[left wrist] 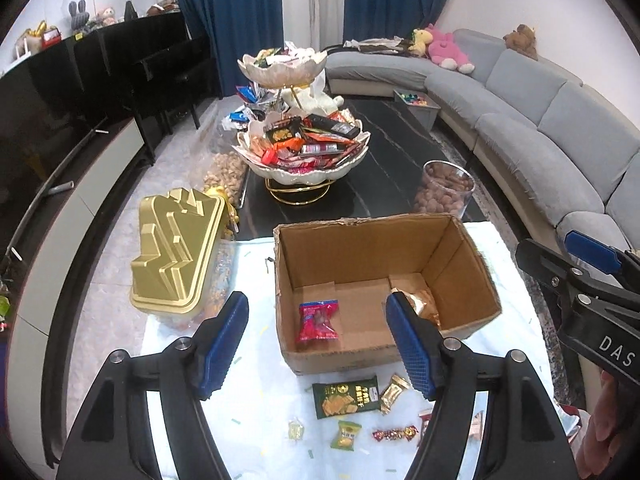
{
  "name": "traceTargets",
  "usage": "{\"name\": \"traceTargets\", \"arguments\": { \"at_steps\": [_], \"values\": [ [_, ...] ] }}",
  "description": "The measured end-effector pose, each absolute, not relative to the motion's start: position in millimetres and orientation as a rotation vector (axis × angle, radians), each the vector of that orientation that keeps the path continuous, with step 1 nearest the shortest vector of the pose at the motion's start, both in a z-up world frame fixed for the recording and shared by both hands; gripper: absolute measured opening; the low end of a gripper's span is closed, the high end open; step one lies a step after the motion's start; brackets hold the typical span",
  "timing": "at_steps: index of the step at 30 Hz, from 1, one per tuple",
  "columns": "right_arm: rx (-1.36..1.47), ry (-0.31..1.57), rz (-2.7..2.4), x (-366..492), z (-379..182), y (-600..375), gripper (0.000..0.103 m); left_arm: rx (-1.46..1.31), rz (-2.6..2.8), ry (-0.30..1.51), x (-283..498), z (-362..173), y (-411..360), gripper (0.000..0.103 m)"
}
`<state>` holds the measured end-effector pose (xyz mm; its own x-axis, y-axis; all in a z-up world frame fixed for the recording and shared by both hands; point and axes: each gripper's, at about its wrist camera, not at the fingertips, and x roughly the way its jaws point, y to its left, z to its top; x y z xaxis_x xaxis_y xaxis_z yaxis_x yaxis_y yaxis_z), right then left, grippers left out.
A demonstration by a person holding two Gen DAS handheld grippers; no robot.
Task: Organize snacks
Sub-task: 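Open both tools to drop the bag and biscuit packet into the box, then withdraw both tools from the box and lower toward the remaining snacks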
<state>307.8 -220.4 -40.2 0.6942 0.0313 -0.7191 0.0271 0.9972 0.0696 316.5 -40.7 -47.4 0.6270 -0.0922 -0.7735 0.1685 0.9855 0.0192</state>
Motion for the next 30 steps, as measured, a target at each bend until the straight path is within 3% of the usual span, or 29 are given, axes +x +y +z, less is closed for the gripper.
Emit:
{"name": "traceTargets", "arguments": {
  "at_steps": [15, 30],
  "values": [
    [0.091, 0.769, -0.015, 258.4, -25.6, -232.3, 0.076, 0.104, -0.16, 0.852, 270.8, -31.3, -48.8, 0.073],
    [0.077, 0.763, -0.046, 220.3, -35.6, -240.2, 0.076, 0.12, -0.177, 0.855, 233.7, -48.3, -57.7, 0.073]
  ]
}}
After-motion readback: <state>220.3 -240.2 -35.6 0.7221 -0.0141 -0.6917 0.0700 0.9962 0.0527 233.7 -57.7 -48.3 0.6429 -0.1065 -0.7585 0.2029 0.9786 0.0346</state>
